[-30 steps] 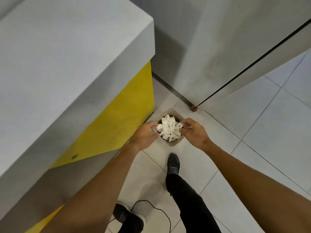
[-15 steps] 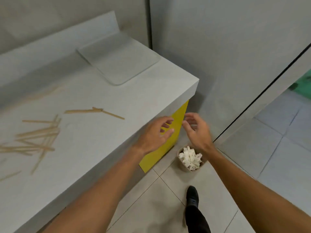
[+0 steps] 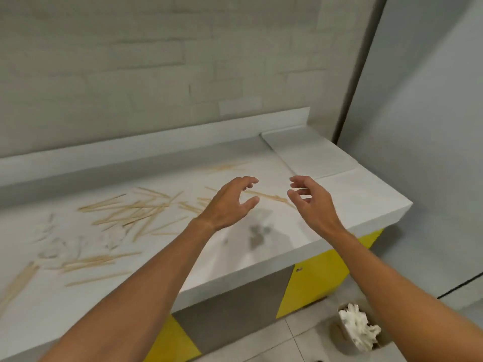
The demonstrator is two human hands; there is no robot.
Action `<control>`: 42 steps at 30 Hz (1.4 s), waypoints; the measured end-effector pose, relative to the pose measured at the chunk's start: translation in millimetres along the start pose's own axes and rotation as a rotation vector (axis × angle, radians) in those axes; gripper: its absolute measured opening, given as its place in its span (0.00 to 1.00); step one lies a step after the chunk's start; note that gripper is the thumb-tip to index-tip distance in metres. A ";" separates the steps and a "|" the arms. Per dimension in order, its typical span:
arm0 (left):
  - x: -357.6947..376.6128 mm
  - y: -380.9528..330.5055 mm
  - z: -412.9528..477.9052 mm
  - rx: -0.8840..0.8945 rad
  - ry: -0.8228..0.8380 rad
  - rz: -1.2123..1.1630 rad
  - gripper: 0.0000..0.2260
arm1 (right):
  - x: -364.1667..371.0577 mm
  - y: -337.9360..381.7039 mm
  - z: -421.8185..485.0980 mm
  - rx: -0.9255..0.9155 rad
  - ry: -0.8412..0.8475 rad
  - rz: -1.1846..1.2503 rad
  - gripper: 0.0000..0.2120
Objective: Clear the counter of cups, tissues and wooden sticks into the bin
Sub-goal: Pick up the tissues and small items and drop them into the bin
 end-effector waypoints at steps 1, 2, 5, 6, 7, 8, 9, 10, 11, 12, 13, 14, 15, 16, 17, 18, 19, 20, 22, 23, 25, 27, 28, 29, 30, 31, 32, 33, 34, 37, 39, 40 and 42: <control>-20.8 13.4 -10.4 -0.030 -0.032 0.011 0.17 | 22.9 12.0 3.8 -0.012 0.051 0.007 0.13; -37.0 25.7 -19.6 -0.057 -0.058 0.024 0.17 | 42.1 21.4 5.9 -0.025 0.094 0.008 0.13; -91.1 71.1 -55.1 -0.159 -0.154 0.068 0.17 | 108.0 51.7 12.7 -0.074 0.232 0.013 0.13; -109.6 88.2 -69.9 -0.201 -0.196 0.080 0.17 | 132.7 61.6 14.0 -0.094 0.288 0.011 0.13; -123.9 102.3 -83.6 -0.240 -0.229 0.086 0.17 | 153.0 69.1 14.5 -0.115 0.333 0.007 0.13; -138.7 117.5 -98.6 -0.282 -0.260 0.098 0.17 | 174.9 76.4 15.2 -0.133 0.380 0.007 0.13; -152.7 130.7 -113.9 -0.323 -0.289 0.117 0.16 | 196.5 82.9 16.2 -0.151 0.425 0.007 0.13; -167.0 144.1 -129.3 -0.366 -0.318 0.140 0.16 | 218.7 89.5 17.1 -0.168 0.470 0.010 0.13; -181.2 155.6 -144.2 -0.408 -0.348 0.164 0.17 | 241.0 95.8 17.9 -0.184 0.518 0.013 0.13; -196.3 166.3 -159.1 -0.446 -0.385 0.191 0.17 | 264.2 103.1 18.1 -0.203 0.572 0.016 0.12; -210.7 175.1 -173.0 -0.485 -0.419 0.219 0.17 | 287.0 110.7 17.3 -0.231 0.628 0.015 0.12; -224.9 183.4 -187.2 -0.530 -0.449 0.243 0.17 | 311.0 119.0 15.5 -0.260 0.690 0.010 0.12; -237.3 191.9 -201.1 -0.584 -0.470 0.259 0.17 | 333.7 125.7 12.6 -0.285 0.756 0.007 0.12; -249.1 200.0 -214.3 -0.635 -0.487 0.273 0.17 | 356.6 132.3 9.3 -0.303 0.822 0.007 0.12; -260.3 207.5 -225.9 -0.680 -0.502 0.288 0.17 | 377.7 137.7 5.9 -0.321 0.881 0.002 0.13; -270.6 214.7 -235.6 -0.717 -0.511 0.311 0.16 | 397.7 142.5 2.9 -0.338 0.934 -0.013 0.13; -279.1 222.1 -243.8 -0.750 -0.520 0.327 0.16 | 415.5 146.3 0.4 -0.355 0.977 -0.034 0.14; -286.0 228.4 -250.6 -0.783 -0.529 0.329 0.16 | 431.6 149.7 -2.2 -0.369 1.016 -0.053 0.14; -292.6 238.2 -260.7 -0.839 -0.534 0.314 0.16 | 459.3 156.0 -10.0 -0.398 1.095 -0.076 0.15; -292.7 242.6 -264.1 -0.862 -0.529 0.307 0.16 | 471.7 159.0 -14.4 -0.425 1.131 -0.091 0.16; -289.2 250.7 -269.1 -0.896 -0.515 0.292 0.18 | 493.8 161.1 -22.5 -0.495 1.184 -0.158 0.17; -284.8 257.8 -272.8 -0.918 -0.516 0.272 0.19 | 511.3 156.7 -30.6 -0.553 1.233 -0.248 0.18; -283.0 260.9 -273.4 -0.925 -0.517 0.268 0.20 | 517.3 154.5 -34.3 -0.581 1.252 -0.291 0.19; -281.5 263.4 -273.1 -0.926 -0.517 0.269 0.20 | 522.3 153.4 -37.0 -0.616 1.264 -0.324 0.18; -280.4 264.9 -272.0 -0.924 -0.517 0.275 0.20 | 526.1 153.7 -38.5 -0.645 1.268 -0.341 0.17; -279.6 266.4 -271.0 -0.925 -0.518 0.286 0.19 | 528.4 155.6 -39.2 -0.662 1.271 -0.343 0.14; -278.9 268.0 -270.4 -0.928 -0.520 0.303 0.18 | 529.2 158.8 -38.9 -0.670 1.268 -0.336 0.11; -278.2 270.0 -269.7 -0.932 -0.520 0.323 0.16 | 529.0 162.0 -37.8 -0.673 1.261 -0.325 0.08; -276.8 271.8 -269.5 -0.939 -0.514 0.344 0.15 | 527.5 164.9 -36.4 -0.666 1.254 -0.309 0.05; -276.4 272.5 -267.2 -0.934 -0.499 0.417 0.11 | 518.0 173.0 -28.0 -0.615 1.213 -0.239 0.04; -281.1 268.2 -265.7 -0.892 -0.529 0.443 0.11 | 509.7 177.7 -20.2 -0.579 1.169 -0.189 0.05; -283.8 264.9 -264.8 -0.865 -0.548 0.444 0.10 | 504.8 180.4 -16.4 -0.569 1.142 -0.168 0.05; -287.7 256.2 -262.6 -0.803 -0.586 0.427 0.10 | 492.4 185.0 -9.3 -0.551 1.068 -0.134 0.04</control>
Point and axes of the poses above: each hand's wrist, its own z-axis towards the middle knuckle, its own x-axis out of the palm, y = z × x, the point moved 10 cm from there along z, towards the middle knuckle, and after that the axes turned 5 degrees about -z, right-handed, at the moved point
